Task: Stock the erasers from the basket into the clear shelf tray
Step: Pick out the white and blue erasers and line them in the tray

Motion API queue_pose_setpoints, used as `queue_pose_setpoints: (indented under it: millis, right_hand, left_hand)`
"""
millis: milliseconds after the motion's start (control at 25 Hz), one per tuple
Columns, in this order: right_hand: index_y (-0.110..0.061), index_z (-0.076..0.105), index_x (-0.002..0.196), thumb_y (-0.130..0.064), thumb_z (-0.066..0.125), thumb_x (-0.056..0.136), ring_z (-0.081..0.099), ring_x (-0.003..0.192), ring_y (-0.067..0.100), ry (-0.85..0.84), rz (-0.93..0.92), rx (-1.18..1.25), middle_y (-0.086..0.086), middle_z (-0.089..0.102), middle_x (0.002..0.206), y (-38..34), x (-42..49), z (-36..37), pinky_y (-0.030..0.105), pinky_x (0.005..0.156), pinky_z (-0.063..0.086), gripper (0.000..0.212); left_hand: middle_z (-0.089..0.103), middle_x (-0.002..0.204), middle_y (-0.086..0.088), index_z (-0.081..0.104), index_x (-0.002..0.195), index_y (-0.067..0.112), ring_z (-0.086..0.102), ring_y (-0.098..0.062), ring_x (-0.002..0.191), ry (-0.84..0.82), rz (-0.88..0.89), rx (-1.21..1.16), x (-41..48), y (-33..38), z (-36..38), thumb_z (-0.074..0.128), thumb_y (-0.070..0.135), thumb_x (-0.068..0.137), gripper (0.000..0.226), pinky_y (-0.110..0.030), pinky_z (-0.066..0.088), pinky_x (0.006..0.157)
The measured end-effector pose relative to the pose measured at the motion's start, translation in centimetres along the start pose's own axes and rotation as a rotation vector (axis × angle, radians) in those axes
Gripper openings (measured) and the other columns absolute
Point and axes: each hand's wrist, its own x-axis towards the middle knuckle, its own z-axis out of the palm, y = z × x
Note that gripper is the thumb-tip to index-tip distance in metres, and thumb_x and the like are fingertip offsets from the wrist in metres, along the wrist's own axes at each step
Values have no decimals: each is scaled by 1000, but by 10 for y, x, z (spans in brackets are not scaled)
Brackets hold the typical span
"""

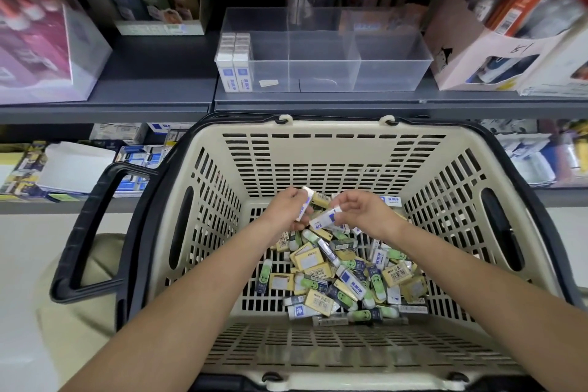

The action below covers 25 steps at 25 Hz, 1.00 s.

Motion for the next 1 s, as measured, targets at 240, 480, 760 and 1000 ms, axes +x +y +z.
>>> queue_pose_setpoints:
  millis: [240, 480, 760, 1000]
  right_hand:
    - [-17, 63, 101, -3, 60, 87, 65, 78, 16, 4, -23, 18, 5, 65, 89, 1, -1, -2, 27, 77, 54, 20]
    - [-5, 65, 93, -13, 67, 83, 60, 50, 4, 13, -2, 82, 2, 64, 63, -1, -1, -2, 17, 53, 50, 13]
    - [-5, 62, 74, -26, 67, 82, 61, 44, 11, 34, 80, 91, 2, 65, 52, -2, 0, 1, 19, 43, 49, 24]
    - [-7, 65, 87, -14, 62, 88, 67, 56, 10, -37, 115, 166, 4, 70, 65, -1, 0, 1, 16, 50, 52, 8]
  left_hand:
    - [60, 83, -3, 56, 113, 8, 55, -14, 73, -158, -79, 4, -4, 0, 1, 46, 25, 98, 24, -31, 51, 77]
    - [60, 103, -8, 57, 116, 8, 57, -18, 91, -182, -39, 108, -3, -3, 2, 55, 14, 93, 24, -31, 51, 79]
    - [65, 94, -6, 58, 111, 8, 64, -16, 85, -391, -91, 8, -10, -2, 7, 55, 15, 92, 20, -30, 54, 76]
    - [65, 97, -7, 58, 107, 13, 64, -18, 88, -342, -93, -13, -9, -4, 2, 57, 7, 91, 17, -33, 56, 78]
